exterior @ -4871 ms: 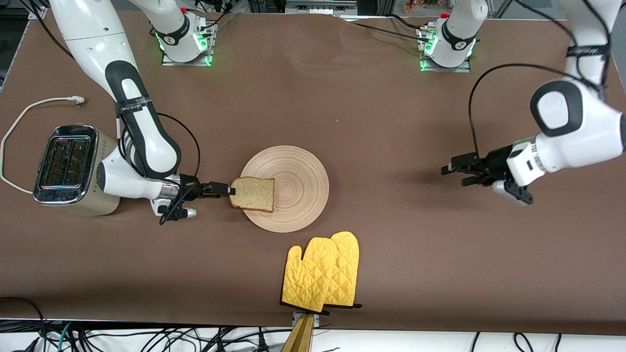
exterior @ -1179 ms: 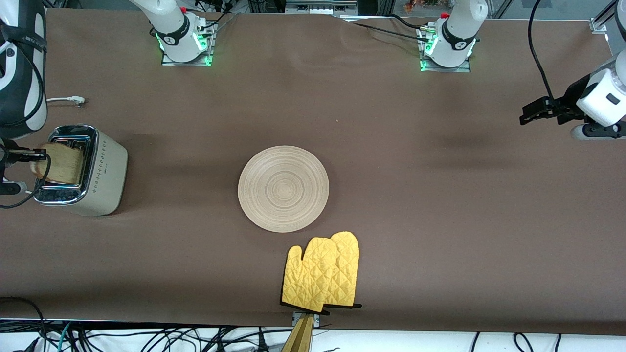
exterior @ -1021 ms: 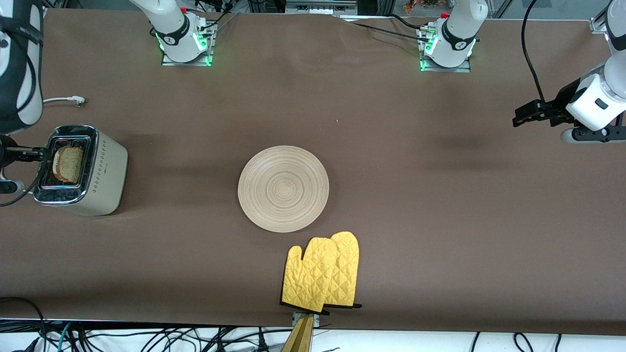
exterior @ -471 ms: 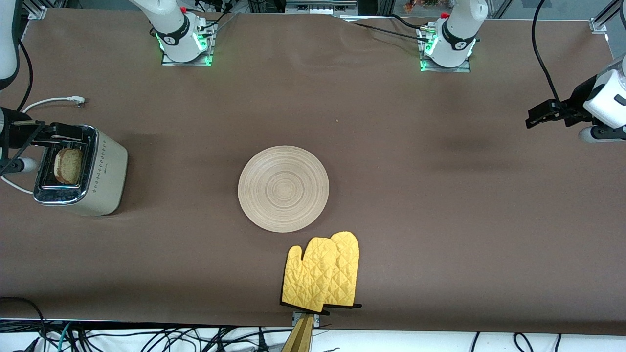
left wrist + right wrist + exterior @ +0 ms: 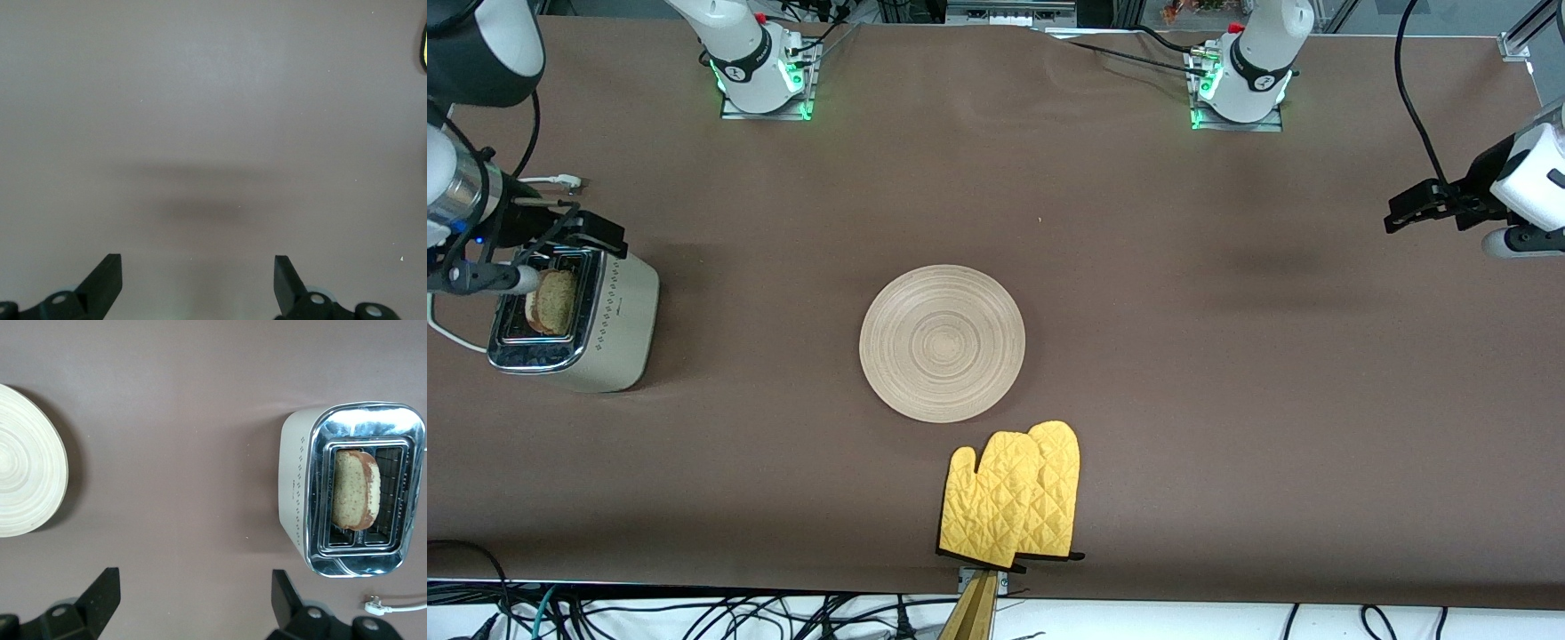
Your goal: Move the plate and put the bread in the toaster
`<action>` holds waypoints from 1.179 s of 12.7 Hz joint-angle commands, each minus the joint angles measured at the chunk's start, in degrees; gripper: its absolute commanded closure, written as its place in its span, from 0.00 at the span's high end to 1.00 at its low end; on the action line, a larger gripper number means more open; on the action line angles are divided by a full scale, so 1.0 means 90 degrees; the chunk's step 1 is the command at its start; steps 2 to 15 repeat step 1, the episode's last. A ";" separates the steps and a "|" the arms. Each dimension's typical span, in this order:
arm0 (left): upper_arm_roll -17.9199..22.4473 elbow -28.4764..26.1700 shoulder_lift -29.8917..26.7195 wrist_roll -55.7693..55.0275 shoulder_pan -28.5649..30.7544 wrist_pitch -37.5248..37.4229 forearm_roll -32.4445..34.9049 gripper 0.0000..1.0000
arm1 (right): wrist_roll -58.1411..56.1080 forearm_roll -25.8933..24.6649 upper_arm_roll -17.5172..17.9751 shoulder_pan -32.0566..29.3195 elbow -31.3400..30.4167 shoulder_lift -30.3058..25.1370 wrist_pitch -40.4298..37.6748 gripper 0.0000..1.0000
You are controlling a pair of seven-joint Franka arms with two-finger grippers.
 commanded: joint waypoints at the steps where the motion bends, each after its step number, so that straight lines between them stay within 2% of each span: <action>1: -0.0013 0.0118 -0.0021 -0.0021 0.0010 -0.0152 0.0154 1.00 | 0.0047 0.0102 -0.0009 -0.0192 -0.0340 -0.0269 0.0265 1.00; 15: -0.0013 0.0118 -0.0021 -0.0021 0.0010 -0.0152 0.0154 1.00 | 0.0047 0.0102 -0.0009 -0.0192 -0.0340 -0.0269 0.0265 1.00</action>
